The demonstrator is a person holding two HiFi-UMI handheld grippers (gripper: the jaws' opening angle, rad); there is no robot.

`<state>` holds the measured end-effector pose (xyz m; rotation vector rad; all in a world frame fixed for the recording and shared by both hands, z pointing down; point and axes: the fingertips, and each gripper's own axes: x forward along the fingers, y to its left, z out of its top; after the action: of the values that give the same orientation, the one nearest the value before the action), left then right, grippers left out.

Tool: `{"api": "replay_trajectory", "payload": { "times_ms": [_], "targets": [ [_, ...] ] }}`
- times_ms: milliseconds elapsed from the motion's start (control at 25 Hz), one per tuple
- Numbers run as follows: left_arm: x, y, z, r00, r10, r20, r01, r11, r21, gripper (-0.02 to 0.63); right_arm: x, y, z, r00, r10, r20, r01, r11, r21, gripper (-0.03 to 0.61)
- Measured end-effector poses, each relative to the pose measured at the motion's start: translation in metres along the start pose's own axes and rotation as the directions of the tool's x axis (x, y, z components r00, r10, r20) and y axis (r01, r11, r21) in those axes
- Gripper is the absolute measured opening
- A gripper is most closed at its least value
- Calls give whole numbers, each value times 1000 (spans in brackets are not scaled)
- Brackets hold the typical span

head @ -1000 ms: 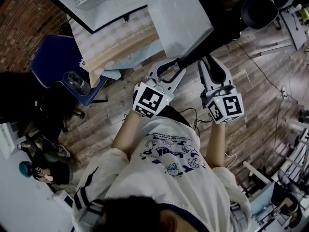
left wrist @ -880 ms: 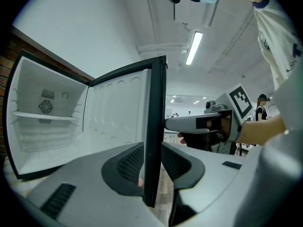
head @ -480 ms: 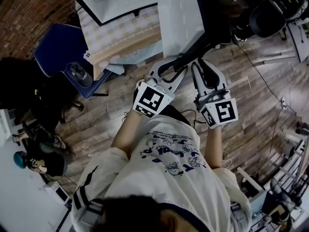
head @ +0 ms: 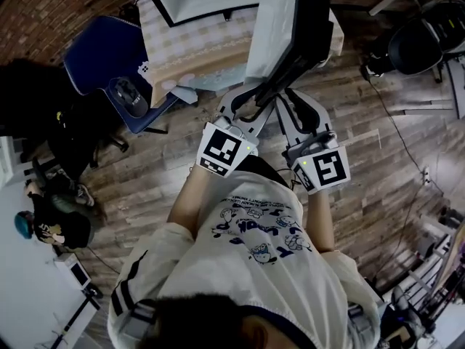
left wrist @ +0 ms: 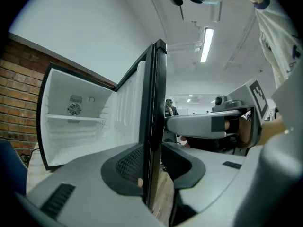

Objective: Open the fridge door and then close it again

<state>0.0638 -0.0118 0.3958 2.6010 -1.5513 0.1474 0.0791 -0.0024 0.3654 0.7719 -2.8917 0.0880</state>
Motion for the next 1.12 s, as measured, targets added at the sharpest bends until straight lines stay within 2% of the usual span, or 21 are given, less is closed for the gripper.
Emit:
{"api": "replay_trajectory", "payload": {
  "times_ms": [320, 640, 1120],
  "targets": [
    [-23, 33, -3, 994, 106, -2, -106, 994, -13, 118, 38, 30, 5, 996, 91, 2, -91, 996, 0, 89],
    [-40, 72, -4, 977, 215, 3, -215, 976, -46, 123, 74, 54, 11, 989, 150, 5, -150, 989, 11, 89],
    [-57, 132, -4, 950, 311, 0, -311, 949, -58, 123, 129, 79, 19, 972, 233, -9, -233, 972, 7, 89]
  ]
}}
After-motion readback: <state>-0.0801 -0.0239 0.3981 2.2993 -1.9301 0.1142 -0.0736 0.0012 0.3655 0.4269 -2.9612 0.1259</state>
